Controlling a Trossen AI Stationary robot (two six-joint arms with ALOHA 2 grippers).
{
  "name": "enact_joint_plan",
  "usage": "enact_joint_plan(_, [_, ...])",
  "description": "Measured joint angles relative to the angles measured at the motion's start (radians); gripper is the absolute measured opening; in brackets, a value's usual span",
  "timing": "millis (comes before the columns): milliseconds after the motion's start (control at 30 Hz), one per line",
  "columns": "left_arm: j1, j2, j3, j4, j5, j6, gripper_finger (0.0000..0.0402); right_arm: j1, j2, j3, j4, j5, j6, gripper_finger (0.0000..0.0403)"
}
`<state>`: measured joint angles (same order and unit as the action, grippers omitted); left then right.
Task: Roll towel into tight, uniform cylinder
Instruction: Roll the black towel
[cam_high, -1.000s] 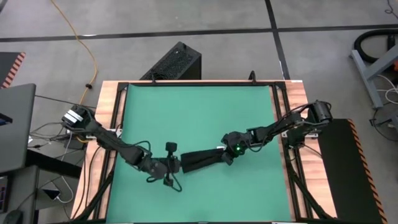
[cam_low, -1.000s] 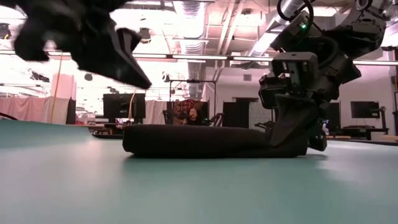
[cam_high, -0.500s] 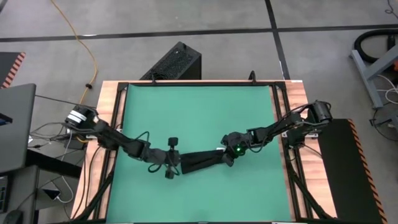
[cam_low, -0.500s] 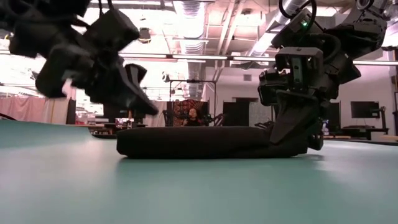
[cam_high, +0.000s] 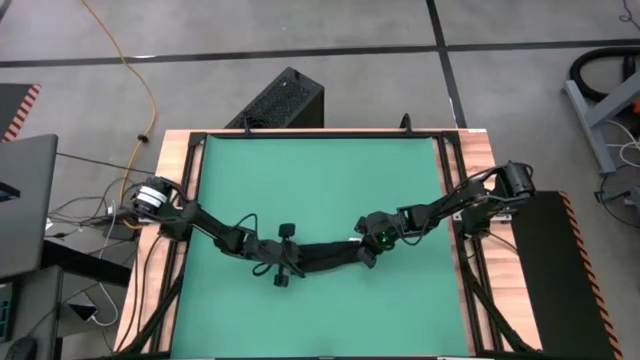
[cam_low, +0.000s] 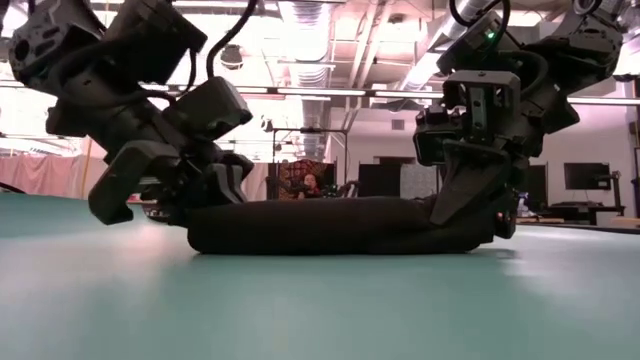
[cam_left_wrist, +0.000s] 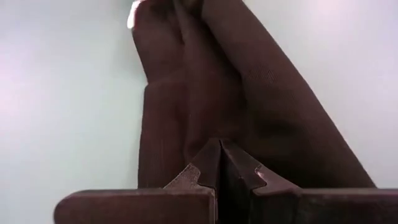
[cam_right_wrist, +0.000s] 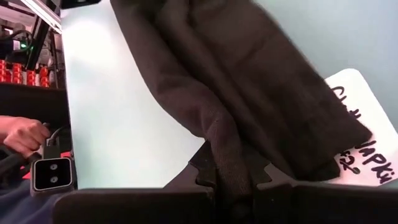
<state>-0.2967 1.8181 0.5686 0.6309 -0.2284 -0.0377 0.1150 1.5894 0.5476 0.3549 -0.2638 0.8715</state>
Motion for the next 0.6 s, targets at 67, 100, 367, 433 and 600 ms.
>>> enact_joint_plan(67, [0.003,0.015,0.000,-0.002,0.018,-0.021,0.0000,0.000,0.000,0.000,0.001,-0.006,0.010,0.0036])
enact_joint_plan(100, [0.007,0.015,0.000,-0.007,0.035,-0.032,0.0000,-0.002,0.000,0.000,0.001,-0.017,0.015,0.0036])
enact_joint_plan(367, [0.012,0.012,0.002,-0.048,0.165,-0.120,0.0000,-0.028,-0.062,0.000,-0.008,-0.077,0.014,0.0037])
enact_joint_plan(433, [0.012,0.012,0.002,-0.050,0.176,-0.134,0.0000,-0.044,-0.083,0.001,-0.026,-0.075,0.013,0.0037])
enact_joint_plan(600, [0.012,0.013,0.002,-0.050,0.199,-0.141,0.0000,-0.082,-0.097,0.002,-0.087,-0.071,0.003,0.0037])
